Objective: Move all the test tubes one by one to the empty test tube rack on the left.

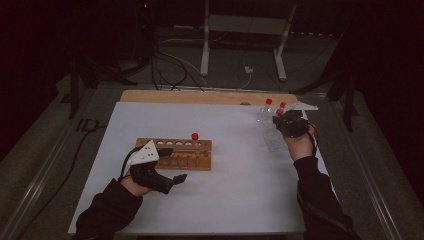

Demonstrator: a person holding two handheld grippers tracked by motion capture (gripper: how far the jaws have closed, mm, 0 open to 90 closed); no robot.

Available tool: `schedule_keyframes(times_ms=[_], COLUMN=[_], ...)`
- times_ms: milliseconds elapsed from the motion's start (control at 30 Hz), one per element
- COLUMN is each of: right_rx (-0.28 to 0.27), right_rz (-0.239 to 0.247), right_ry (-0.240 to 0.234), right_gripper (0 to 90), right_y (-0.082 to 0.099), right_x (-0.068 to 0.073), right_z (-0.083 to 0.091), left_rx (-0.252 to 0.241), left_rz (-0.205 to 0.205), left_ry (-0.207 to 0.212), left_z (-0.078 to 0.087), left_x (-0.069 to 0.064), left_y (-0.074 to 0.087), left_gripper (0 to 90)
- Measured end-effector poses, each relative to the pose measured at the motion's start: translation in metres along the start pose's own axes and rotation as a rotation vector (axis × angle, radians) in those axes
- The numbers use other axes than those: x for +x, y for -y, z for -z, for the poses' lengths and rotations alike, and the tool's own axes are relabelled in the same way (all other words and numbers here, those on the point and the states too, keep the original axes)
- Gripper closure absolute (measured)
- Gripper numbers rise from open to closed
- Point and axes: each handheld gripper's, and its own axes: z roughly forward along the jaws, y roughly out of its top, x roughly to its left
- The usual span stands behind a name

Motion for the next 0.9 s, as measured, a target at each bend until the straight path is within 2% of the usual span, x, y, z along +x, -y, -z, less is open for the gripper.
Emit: schedule_keyframes(times_ms=[167, 367, 567, 900], right_rx=[-0.020, -0.036, -0.042, -0.033], right_rz=[0.013, 0.041, 0.071, 0.145], right_ry=[-0.005, -0.043, -0.100, -0.194], right_gripper=[75.4, 75.4, 75.4, 75.4], right_y=[-0.006, -0.009, -0.006, 0.011], right_x=[0.002, 0.012, 0.026, 0.060], right_z=[0.012, 0.024, 0.033, 0.052], left_rx=[-0.005, -0.002, 0.004, 0.005], left_rz=[0.007, 0.002, 0.001, -0.007], left_ry=[0.005, 0.006, 0.013, 0.025], left_z=[0.001, 0.001, 0.001, 0.000], left_x=[0.001, 0.000, -0.001, -0.003], left_y=[-0.001, -0.003, -0.005, -0.009], left_gripper=[2.1, 2.1, 2.1, 2.1])
